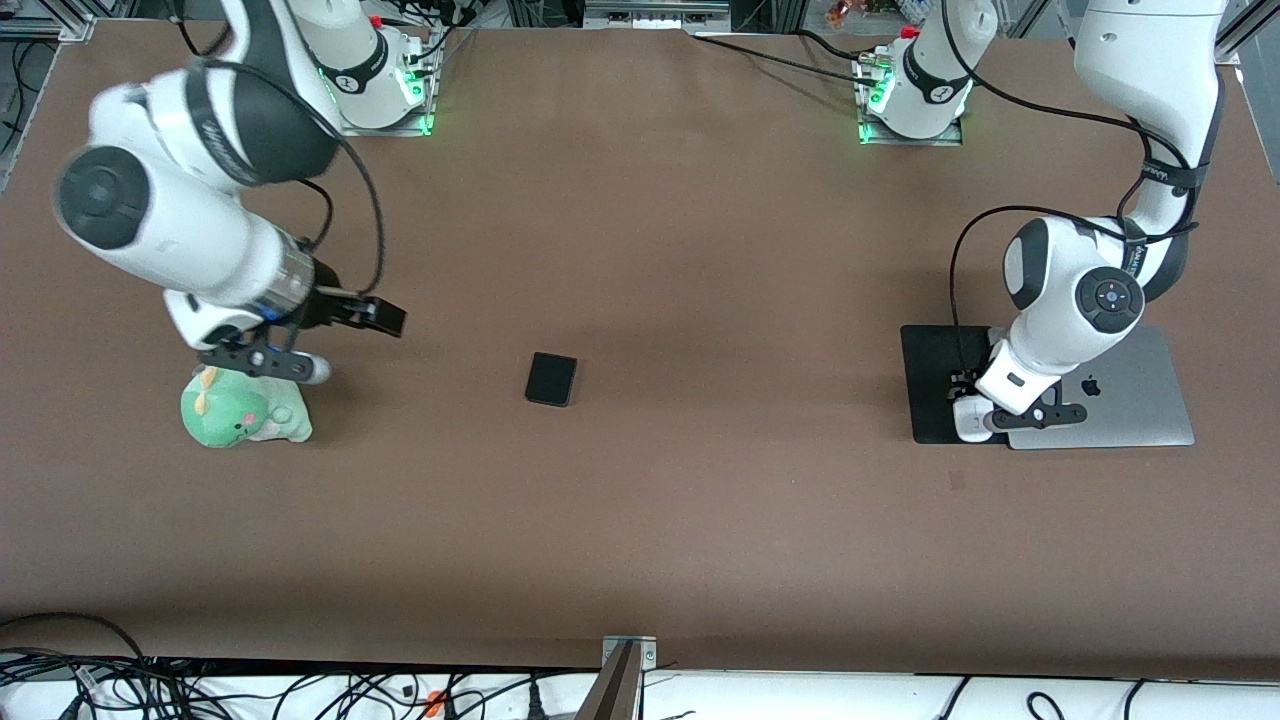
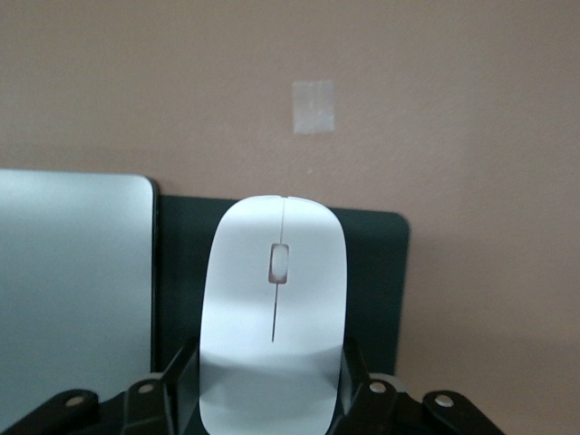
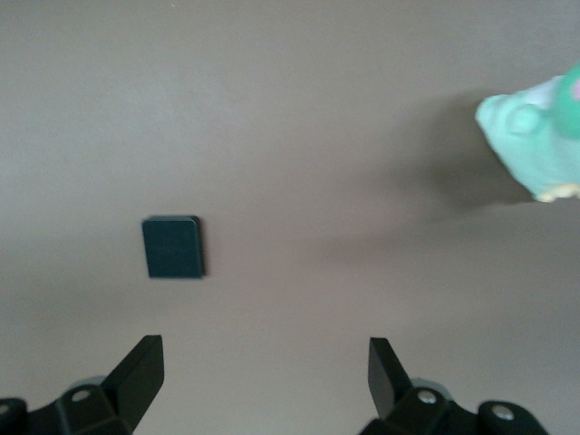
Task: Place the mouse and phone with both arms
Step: 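Carry the mouse with the left gripper while the right gripper reaches the phone, then lower the mouse onto the black pad while the right gripper grasps the phone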
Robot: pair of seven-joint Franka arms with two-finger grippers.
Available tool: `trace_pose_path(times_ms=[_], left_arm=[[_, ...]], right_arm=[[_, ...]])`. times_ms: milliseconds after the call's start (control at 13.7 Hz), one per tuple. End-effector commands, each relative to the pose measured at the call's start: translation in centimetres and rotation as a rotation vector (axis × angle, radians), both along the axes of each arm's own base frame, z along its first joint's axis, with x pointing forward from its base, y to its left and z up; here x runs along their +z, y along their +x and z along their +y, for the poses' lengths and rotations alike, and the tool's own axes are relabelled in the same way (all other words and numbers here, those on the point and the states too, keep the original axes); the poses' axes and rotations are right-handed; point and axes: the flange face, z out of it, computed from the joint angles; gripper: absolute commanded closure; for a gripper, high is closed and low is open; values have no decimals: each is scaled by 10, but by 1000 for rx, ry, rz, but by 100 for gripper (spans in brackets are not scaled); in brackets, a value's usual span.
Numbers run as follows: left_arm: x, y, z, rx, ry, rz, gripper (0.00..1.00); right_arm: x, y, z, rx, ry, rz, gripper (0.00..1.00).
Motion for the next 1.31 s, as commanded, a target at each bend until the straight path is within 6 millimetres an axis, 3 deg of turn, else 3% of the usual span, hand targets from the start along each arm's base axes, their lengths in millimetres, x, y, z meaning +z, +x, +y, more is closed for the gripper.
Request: trace_pose_path(times_ms=[0, 146, 365, 584, 657, 730, 1021, 1240], left_arm=[[-11, -23, 4, -24, -2, -23, 36], [-18, -25, 4, -20, -3, -12, 35], [-35, -29, 4, -9, -4, -14, 32], [-43, -30, 1, -14, -5, -16, 30], [-40, -29, 0, -20, -6, -20, 23], [-32, -27, -2, -29, -7, -29, 0], [44, -2, -6, -36, -8, -70, 0], [121, 15, -4, -30, -11, -79, 0]], right_arm=[[-37, 0, 53, -101, 0, -31, 0], [-81, 2, 87, -152, -2, -67, 0], [-142, 3, 122, -165, -9, -119, 0], [-191, -6, 150, -157, -12, -151, 0], [-202, -10, 155, -150, -6, -170, 0], [-216, -16, 158, -142, -4, -184, 0], [-245, -38, 159, -67, -38, -228, 0], [-252, -43, 158, -46, -49, -236, 0]])
